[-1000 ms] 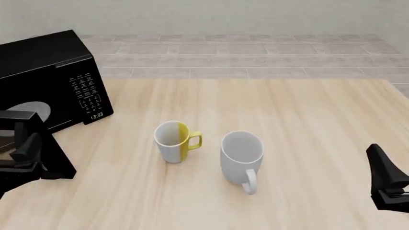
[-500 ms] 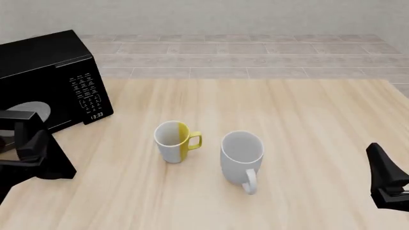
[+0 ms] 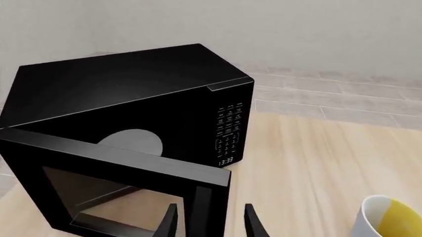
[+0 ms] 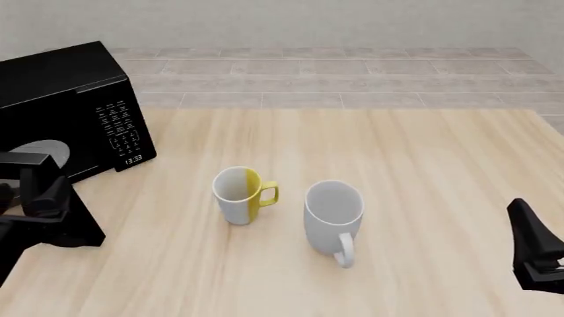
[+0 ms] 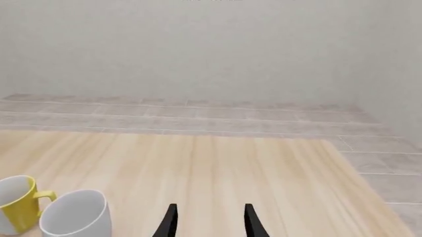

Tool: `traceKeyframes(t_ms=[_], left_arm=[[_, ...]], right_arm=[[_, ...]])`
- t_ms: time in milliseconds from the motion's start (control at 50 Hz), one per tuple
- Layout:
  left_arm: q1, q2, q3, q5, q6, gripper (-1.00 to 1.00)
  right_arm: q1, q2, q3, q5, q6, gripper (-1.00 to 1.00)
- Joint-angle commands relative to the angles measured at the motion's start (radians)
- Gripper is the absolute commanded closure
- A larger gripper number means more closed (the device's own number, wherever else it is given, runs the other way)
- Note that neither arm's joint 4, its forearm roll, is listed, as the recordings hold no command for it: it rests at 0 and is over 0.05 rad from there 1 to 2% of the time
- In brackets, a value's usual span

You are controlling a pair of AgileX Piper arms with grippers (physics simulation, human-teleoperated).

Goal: Close the microwave.

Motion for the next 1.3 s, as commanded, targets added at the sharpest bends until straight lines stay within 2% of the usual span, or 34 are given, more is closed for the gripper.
traceKeyframes(t_ms=[20, 420, 640, 840, 1040, 1300], left_arm=[[0.006, 0.077, -0.004, -0.064, 0.005, -1.0], [0.005, 0.189, -0.024, -0.135, 0.017, -1.0], [0.011, 0.299, -0.035, -0.224, 0.031, -1.0], [0.011, 0.278, -0.055, -0.187, 0.032, -1.0], [0.012, 0.322, -0.063, -0.217, 0.037, -1.0], [0.009, 0.325, -0.087, -0.196, 0.044, -1.0]], right_arm=[[-0.003, -0.04, -0.002, 0.035, -0.011, -1.0], [-0.006, -0.089, -0.003, 0.074, -0.031, -1.0], [-0.014, -0.095, -0.004, 0.077, -0.034, -1.0], [-0.012, -0.095, -0.004, 0.079, -0.031, -1.0], [-0.01, -0.096, -0.003, 0.079, -0.031, -1.0], [-0.011, -0.096, -0.005, 0.079, -0.032, -1.0]])
